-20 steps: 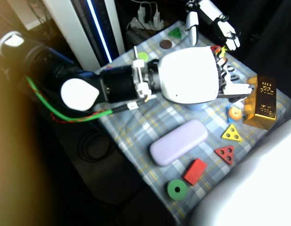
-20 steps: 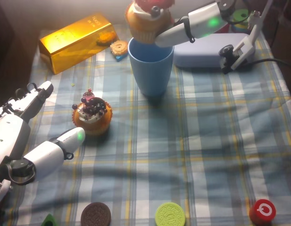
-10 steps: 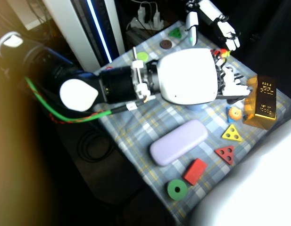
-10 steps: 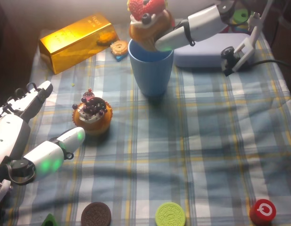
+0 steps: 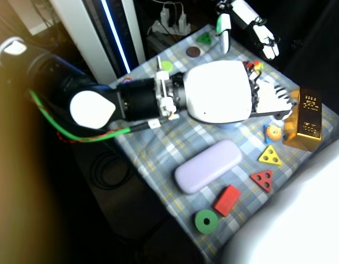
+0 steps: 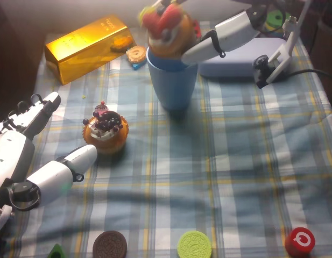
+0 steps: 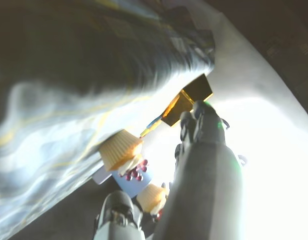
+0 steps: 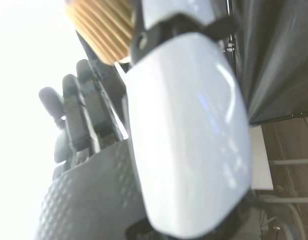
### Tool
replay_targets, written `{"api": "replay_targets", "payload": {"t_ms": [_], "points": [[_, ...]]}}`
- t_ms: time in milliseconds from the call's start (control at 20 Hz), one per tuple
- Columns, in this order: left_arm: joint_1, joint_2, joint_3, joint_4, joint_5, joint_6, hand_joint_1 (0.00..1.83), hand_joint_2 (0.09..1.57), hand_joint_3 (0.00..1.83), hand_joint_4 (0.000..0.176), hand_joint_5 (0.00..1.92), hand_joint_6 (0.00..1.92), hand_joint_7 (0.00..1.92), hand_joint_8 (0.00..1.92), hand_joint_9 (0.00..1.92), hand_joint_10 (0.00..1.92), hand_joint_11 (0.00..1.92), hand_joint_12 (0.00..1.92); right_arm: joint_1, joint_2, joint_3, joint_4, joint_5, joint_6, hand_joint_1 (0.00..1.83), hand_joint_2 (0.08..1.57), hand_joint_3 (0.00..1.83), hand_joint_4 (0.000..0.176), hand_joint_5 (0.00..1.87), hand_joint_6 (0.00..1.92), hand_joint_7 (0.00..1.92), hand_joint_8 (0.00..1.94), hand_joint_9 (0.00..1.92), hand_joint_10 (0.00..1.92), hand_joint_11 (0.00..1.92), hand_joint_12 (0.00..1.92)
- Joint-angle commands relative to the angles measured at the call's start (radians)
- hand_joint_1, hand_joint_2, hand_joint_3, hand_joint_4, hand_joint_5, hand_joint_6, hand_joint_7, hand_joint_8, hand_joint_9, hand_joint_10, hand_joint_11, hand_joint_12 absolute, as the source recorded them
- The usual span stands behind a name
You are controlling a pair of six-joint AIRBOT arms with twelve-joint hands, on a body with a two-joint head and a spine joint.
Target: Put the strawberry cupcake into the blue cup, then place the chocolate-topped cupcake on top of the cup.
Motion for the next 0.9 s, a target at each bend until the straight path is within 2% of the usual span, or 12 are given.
{"api": "replay_targets", "payload": {"t_ms": [0,50,150,250,300,350,450,600,650,750,800,850], "points": [[-0.010,0.001,0.004,0.050,-0.101,-0.002,0.40,1.06,0.00,0.099,0.17,0.00,0.17,0.00,0.25,0.00,0.00,0.33,0.014,0.007,0.002,0.057,0.082,0.013,0.70,0.84,0.00,0.000,0.60,0.01,0.38,0.00,0.29,0.01,0.00,1.06],[-0.010,0.001,0.004,0.050,-0.101,-0.002,0.41,1.06,0.00,0.084,0.18,0.00,0.18,0.00,0.25,0.00,0.00,0.33,0.014,0.007,0.002,0.056,0.082,0.013,0.71,0.83,0.00,0.000,0.57,0.00,0.34,0.00,0.22,0.01,0.00,0.87],[-0.010,0.001,0.004,0.050,-0.101,-0.002,0.38,1.07,0.00,0.086,0.17,0.00,0.17,0.00,0.25,0.00,0.00,0.29,0.014,0.007,0.002,0.053,0.079,0.013,0.74,0.81,0.00,0.000,0.57,0.00,0.34,0.01,0.23,0.00,0.00,0.90],[-0.010,0.001,0.004,0.049,-0.102,-0.002,0.42,1.07,0.00,0.077,0.18,0.00,0.18,0.00,0.22,0.00,0.00,0.28,0.014,0.007,0.002,0.053,0.079,0.013,0.76,0.82,0.00,0.000,0.60,0.01,0.38,0.02,0.31,0.02,0.00,1.16],[-0.010,0.001,0.003,0.049,-0.102,-0.002,0.40,1.07,0.00,0.090,0.16,0.00,0.16,0.00,0.20,0.00,0.00,0.23,0.014,0.007,0.002,0.052,0.078,0.013,0.75,0.82,0.00,0.000,0.59,0.00,0.40,0.01,0.34,0.02,0.00,1.14],[-0.010,0.001,0.003,0.049,-0.102,-0.002,0.39,1.06,0.00,0.095,0.16,0.00,0.17,0.00,0.20,0.00,0.01,0.23,0.014,0.007,0.002,0.050,0.078,0.013,0.72,0.81,0.00,0.000,0.58,0.00,0.35,0.01,0.23,0.03,0.00,0.85],[-0.010,0.001,0.003,0.048,-0.102,-0.002,0.40,1.06,0.00,0.078,0.18,0.00,0.19,0.00,0.23,0.00,0.00,0.32,0.014,0.007,0.002,0.050,0.076,0.013,0.71,0.80,0.00,0.000,0.55,0.01,0.35,0.00,0.27,0.02,0.00,1.07],[-0.010,0.001,0.003,0.047,-0.103,-0.002,0.41,1.07,0.00,0.091,0.16,0.00,0.17,0.00,0.20,0.00,0.00,0.26,0.014,0.007,0.001,0.041,0.073,0.013,0.63,0.74,0.00,0.000,0.49,0.00,0.37,0.00,0.32,0.01,0.00,1.03],[-0.010,0.001,0.003,0.047,-0.104,-0.002,0.40,1.06,0.00,0.109,0.16,0.00,0.17,0.00,0.20,0.01,0.00,0.25,0.014,0.007,0.000,0.037,0.071,0.013,0.56,0.77,0.00,0.000,0.48,0.00,0.36,0.00,0.31,0.00,0.00,1.06],[-0.010,0.004,0.003,0.050,-0.103,-0.001,0.37,1.06,0.00,0.103,0.17,0.00,0.17,0.00,0.19,0.00,0.00,0.25,0.014,0.008,-0.011,0.028,0.067,0.010,0.38,0.85,0.01,0.000,0.36,0.00,0.27,0.00,0.21,0.00,0.00,0.86],[-0.010,0.008,0.002,0.052,-0.103,-0.001,0.38,1.06,0.00,0.096,0.18,0.01,0.19,0.01,0.22,0.01,0.02,0.26,0.014,0.017,-0.031,0.028,0.063,-0.005,0.25,0.89,0.01,0.017,0.29,0.00,0.17,0.00,0.10,0.00,0.00,0.50],[-0.011,0.012,0.002,0.053,-0.103,-0.001,0.38,1.06,0.00,0.099,0.17,0.00,0.18,0.00,0.22,0.01,0.03,0.26,0.014,0.036,-0.057,0.034,0.054,-0.036,0.16,0.90,0.00,0.000,0.24,0.00,0.13,0.00,0.08,0.00,0.00,0.53]]}}
